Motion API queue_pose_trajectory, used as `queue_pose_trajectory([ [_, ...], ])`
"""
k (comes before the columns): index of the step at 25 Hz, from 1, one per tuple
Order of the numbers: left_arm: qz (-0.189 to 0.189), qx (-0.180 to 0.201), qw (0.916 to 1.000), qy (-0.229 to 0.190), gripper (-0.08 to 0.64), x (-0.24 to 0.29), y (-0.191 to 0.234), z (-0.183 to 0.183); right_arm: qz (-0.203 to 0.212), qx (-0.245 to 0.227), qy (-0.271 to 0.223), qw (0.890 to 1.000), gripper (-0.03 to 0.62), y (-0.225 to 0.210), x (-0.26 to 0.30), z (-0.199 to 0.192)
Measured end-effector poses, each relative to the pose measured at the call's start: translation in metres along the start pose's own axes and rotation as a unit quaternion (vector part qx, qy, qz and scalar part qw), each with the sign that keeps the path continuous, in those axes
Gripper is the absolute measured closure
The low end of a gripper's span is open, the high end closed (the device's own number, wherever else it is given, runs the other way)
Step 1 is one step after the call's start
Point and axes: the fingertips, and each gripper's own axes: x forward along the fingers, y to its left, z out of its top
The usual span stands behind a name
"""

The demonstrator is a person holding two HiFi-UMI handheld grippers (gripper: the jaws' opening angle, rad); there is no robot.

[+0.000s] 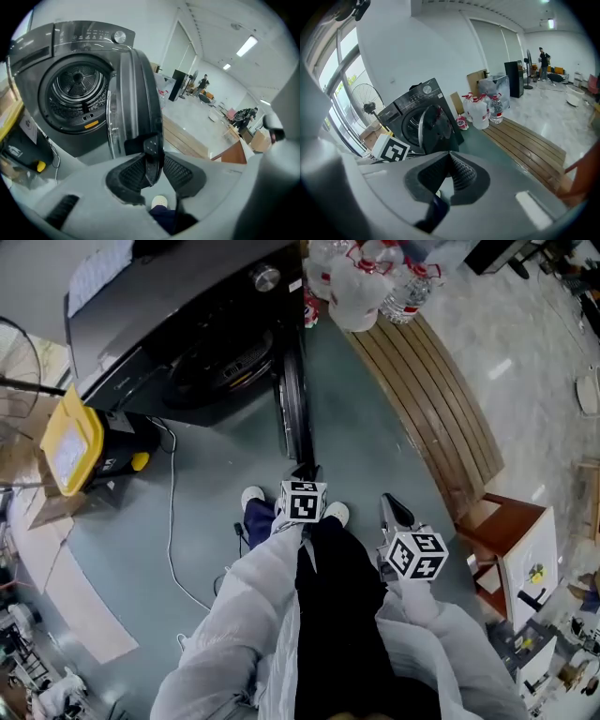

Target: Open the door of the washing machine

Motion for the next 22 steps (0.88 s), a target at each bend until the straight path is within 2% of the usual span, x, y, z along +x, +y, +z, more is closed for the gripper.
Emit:
queue_pose_trajectory([
  [13,-0.021,-0.083,0.9963,-0.001,0.431,0.061,-0.107,0.046,-0.068,0.090,-0.029,0.993,0.581,-0.092,-0.037,-0.010],
  [19,-0.060,-0.052,0.9968,-0.006,0.436,0.089,-0.151,0.075,-0.088,0.107,-0.035,0.990,0.581,-0.124,-0.053,-0.011],
  [22,-0.078,-0.083,0.9934,-0.012,0.440,0.101,-0.163,0.087,-0.096,0.112,-0.038,0.988,0.581,-0.136,-0.058,-0.012],
])
